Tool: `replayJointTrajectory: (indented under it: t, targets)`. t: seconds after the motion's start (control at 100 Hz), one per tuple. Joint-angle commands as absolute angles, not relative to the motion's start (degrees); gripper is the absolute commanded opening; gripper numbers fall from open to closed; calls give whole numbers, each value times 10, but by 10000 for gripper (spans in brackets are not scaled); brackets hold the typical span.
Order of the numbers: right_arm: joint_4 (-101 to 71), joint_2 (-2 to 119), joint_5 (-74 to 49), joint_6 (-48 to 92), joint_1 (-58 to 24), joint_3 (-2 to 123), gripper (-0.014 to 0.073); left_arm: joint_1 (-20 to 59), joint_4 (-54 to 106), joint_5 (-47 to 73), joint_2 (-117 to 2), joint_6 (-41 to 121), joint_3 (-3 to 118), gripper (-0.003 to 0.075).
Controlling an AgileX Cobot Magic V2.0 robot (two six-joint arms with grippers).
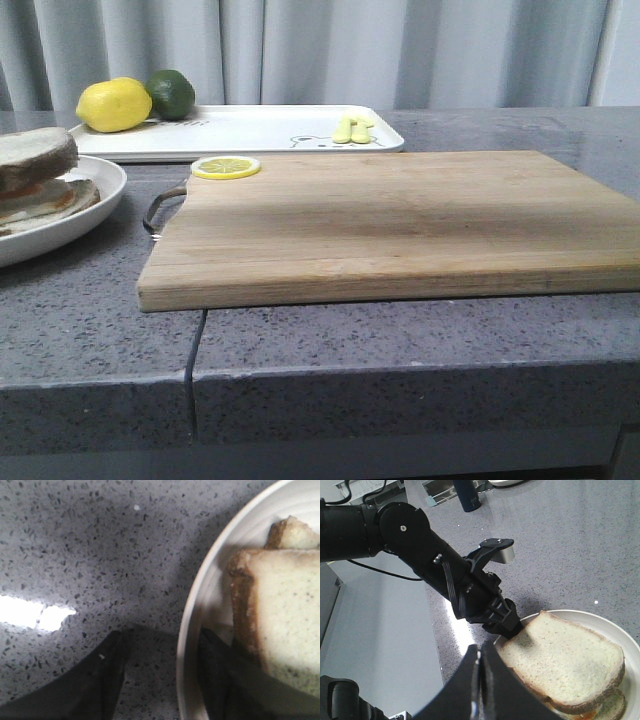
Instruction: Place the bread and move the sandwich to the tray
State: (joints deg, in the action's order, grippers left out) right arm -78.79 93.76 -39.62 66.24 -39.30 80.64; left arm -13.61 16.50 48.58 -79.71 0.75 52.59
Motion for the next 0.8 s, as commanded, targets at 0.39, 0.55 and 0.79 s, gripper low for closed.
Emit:
replayJointTrajectory:
  t: [0.39,0.55,0.79]
  targets:
    - [-812,907,-401,669,-391,827,-64,-136,207,491,-784,10,547,-20]
    - [-812,906,-402,669,-391,827,-64,-136,274,499,-784,31,570,-20]
    - [-808,877,-402,669,-391,827,-64,-135,366,504,-784,52,647,-20]
